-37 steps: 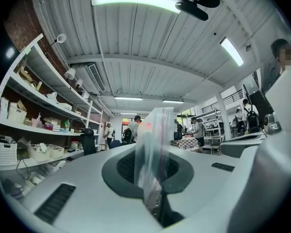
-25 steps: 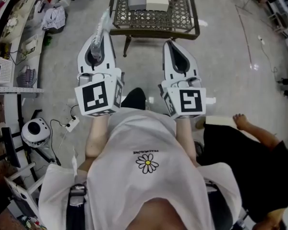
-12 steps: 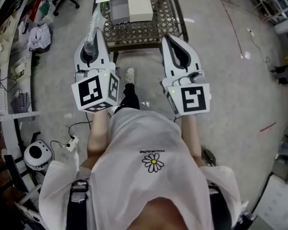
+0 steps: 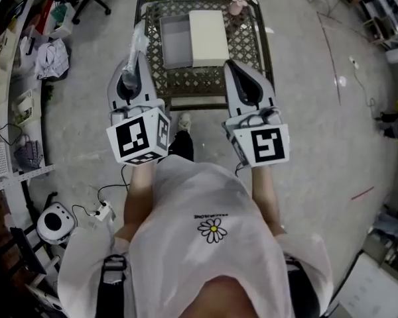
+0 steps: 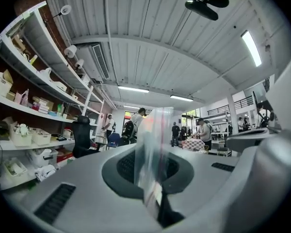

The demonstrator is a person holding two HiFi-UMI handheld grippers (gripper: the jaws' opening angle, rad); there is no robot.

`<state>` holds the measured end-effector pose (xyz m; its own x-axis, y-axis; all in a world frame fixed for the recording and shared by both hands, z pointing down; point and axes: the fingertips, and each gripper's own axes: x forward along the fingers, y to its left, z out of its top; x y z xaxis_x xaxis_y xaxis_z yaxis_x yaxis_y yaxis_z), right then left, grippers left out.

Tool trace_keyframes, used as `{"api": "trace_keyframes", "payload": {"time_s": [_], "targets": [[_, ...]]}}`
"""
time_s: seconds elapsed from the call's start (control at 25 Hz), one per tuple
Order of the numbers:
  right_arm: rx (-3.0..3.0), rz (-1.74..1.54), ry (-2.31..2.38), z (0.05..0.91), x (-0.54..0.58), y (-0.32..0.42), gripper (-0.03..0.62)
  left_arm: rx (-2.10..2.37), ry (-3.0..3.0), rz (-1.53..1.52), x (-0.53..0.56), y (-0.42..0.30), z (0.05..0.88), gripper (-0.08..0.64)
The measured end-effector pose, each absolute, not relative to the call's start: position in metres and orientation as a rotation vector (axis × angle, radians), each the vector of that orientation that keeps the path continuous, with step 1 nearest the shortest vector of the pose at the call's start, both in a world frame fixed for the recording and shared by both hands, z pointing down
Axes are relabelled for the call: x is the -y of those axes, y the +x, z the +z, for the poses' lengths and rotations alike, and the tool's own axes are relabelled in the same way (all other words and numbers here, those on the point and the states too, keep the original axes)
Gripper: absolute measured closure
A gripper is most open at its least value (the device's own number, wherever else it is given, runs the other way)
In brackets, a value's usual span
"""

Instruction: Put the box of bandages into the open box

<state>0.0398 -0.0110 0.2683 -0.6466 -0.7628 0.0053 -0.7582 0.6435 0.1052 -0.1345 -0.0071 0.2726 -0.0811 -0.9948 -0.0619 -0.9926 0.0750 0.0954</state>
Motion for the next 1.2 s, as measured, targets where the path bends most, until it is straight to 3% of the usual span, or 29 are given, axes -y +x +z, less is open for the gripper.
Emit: {"api": "trace_keyframes", "payload": {"time_s": [0.4,1.2], "targets": [[2.817,-0.145,1.293,0.252,0.147,-0.033,0.561,2.254,2.141,-0.168,0.135,-0.191,0.269,0.518],[2.845,0.022,1.170,0.289,0.203,-0.031,0.561,2.209,2.089,-0.149,0.182,-0.179,0.283,0.518]]}}
